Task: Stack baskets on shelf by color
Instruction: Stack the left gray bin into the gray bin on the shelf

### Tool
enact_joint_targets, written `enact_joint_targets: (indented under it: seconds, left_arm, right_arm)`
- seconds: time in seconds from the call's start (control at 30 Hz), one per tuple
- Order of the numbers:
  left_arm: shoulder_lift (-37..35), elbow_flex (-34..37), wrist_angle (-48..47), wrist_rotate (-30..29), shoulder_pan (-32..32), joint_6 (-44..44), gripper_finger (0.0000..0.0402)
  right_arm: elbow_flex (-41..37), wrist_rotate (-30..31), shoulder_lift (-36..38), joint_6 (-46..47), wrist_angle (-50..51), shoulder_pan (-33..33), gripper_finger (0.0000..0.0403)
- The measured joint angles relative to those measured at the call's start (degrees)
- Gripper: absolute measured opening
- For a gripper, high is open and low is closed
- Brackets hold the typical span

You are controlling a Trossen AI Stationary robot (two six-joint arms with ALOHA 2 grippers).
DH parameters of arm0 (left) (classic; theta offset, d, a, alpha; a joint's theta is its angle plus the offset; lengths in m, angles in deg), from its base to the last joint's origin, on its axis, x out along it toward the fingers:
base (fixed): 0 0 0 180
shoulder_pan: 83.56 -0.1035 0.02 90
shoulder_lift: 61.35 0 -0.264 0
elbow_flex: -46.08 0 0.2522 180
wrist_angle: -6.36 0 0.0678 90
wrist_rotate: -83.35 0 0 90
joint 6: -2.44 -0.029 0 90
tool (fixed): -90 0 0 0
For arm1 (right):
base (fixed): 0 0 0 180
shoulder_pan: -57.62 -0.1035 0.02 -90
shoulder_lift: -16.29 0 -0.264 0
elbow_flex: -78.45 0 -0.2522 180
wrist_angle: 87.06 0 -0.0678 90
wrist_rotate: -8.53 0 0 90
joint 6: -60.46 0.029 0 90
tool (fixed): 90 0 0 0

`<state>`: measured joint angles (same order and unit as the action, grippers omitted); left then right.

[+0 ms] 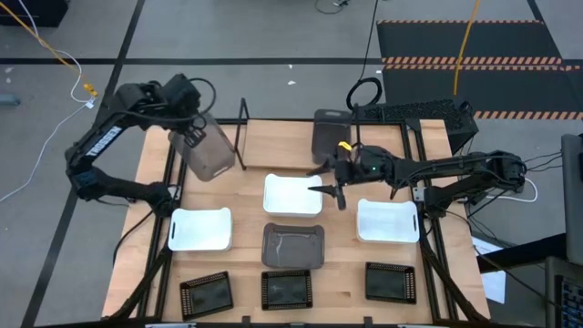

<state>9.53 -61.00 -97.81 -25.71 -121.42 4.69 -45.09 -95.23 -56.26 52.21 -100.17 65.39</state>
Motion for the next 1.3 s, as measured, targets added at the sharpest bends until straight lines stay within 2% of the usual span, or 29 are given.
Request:
enact_joint_targets:
  seconds: [0.23, 0.43, 0.53, 0.63, 0.73, 0.87, 1.0, 1.17, 1.3]
  left_arm:
    - [-0.20, -3.49, 0.12, 13.22, 4.42, 1.11, 0.0010]
    - [-0.09, -3.74, 0.67, 19.62, 6.35, -1.54, 0.0006]
    - [0.32, -3.76, 0.44, 21.57, 7.28, 0.22, 0.0007]
    - [2.08, -3.76, 4.30, 20.51, 8.91, 8.80, 0.0009]
    - [4.38, -3.76, 9.26, 18.76, 11.66, 16.68, 0.0005]
    - [7.11, -3.76, 12.04, 19.13, 16.65, 17.02, 0.0006]
    - [9.62, -3.76, 13.44, 16.34, 20.61, 18.61, 0.0008]
    - [13.41, -3.76, 14.53, 14.18, 23.33, 19.95, 0.0006]
    - [16.14, -3.76, 16.45, 13.46, 23.88, 20.43, 0.0011]
  right_arm:
    - [0.02, 0.00, 0.02, 0.07, -1.11, 0.00, 0.0183]
    - [0.02, -0.02, 0.02, -0.03, -0.62, 0.00, 0.0183]
    - [0.34, -0.79, -0.15, -2.49, -1.85, -1.14, 0.0183]
    - [4.54, -0.70, -3.05, -5.38, 1.98, -4.56, 0.0183]
    - [11.00, 3.06, -6.78, -9.75, 11.77, -7.85, 0.0183]
    - [19.87, 9.08, -8.20, -14.97, 24.55, -10.98, 0.0183]
    - [26.11, 14.96, -8.27, -23.40, 35.92, -15.43, 0.0183]
    - [30.53, 24.13, -8.26, -33.63, 40.93, -21.64, 0.0183]
    - [31.93, 25.57, -8.28, -36.78, 43.66, -23.80, 0.0183]
